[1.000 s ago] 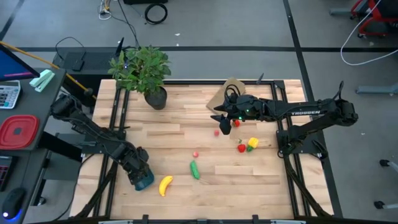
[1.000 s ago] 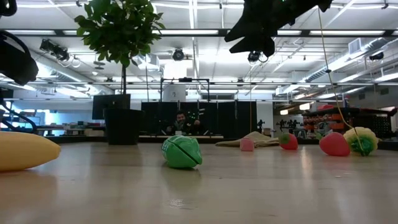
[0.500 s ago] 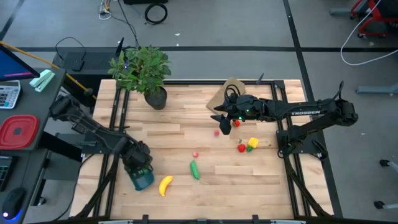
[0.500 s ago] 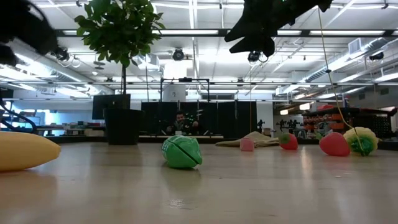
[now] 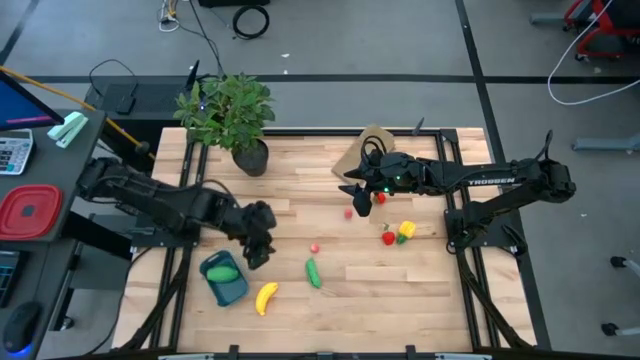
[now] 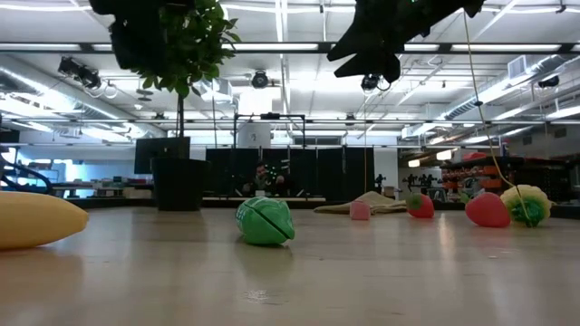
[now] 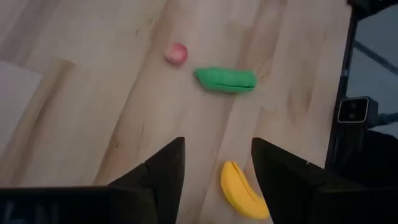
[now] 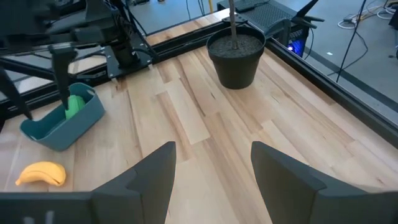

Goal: Pick and placing Produce into tupperware
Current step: Put the yellow banana into the blue bin

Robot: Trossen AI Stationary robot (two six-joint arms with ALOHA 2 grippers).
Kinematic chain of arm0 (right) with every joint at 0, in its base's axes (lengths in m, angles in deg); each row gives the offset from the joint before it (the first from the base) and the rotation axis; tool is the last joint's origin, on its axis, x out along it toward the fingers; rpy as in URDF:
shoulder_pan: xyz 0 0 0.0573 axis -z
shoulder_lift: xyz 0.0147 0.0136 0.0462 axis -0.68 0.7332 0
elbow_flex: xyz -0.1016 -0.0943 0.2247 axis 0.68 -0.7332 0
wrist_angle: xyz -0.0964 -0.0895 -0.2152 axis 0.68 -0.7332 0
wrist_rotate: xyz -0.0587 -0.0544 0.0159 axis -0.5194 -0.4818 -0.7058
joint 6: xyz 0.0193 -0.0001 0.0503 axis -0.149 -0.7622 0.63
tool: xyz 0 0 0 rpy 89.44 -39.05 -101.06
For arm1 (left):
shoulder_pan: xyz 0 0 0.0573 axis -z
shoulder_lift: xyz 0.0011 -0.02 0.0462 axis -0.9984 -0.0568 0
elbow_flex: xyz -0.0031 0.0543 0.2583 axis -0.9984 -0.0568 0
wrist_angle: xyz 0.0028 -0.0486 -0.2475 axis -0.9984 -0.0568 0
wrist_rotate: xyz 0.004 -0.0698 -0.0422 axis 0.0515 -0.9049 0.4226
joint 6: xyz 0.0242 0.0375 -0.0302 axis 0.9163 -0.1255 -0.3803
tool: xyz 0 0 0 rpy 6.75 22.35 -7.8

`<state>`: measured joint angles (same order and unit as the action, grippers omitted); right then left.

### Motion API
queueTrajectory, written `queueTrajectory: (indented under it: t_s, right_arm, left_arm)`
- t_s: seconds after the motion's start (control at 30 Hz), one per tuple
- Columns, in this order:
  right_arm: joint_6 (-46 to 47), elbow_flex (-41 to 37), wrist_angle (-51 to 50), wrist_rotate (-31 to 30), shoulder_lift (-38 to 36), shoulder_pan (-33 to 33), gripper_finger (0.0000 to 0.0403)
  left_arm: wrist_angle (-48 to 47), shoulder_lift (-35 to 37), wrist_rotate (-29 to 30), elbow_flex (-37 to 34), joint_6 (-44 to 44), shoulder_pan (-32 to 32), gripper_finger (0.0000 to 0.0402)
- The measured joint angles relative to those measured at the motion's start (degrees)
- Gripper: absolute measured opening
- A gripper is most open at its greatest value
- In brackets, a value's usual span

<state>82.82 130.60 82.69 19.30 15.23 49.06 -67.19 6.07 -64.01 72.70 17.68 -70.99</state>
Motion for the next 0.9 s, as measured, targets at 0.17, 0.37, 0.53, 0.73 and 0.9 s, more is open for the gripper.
queueTrajectory:
  t_s: [0.17, 0.37, 0.53, 0.73, 0.9]
  right_arm:
    - [0.12, 0.00, -0.02, 0.02, 0.00, 0.00, 0.0220]
    - [1.53, 0.00, -0.02, 0.02, 0.00, 0.00, 0.0220]
    - [1.53, 0.00, -0.36, 0.04, 0.00, 0.00, 0.0220]
    - [1.49, 0.00, -0.77, 0.07, 0.00, 0.00, 0.0220]
    - [1.48, 0.00, -1.55, 0.09, 0.00, -0.01, 0.0220]
  left_arm:
    - [0.53, -0.02, -3.15, -1.42, 3.33, -0.75, 0.0190]
    - [1.94, -2.70, -5.18, -3.71, -1.92, 0.01, 0.0190]
    - [3.70, -7.77, -5.89, -3.97, -8.37, 4.15, 0.0189]
    - [7.44, -14.12, -7.09, -3.97, -19.20, 9.91, 0.0181]
    - [12.56, -17.91, -7.18, -3.97, -26.71, 13.07, 0.0174]
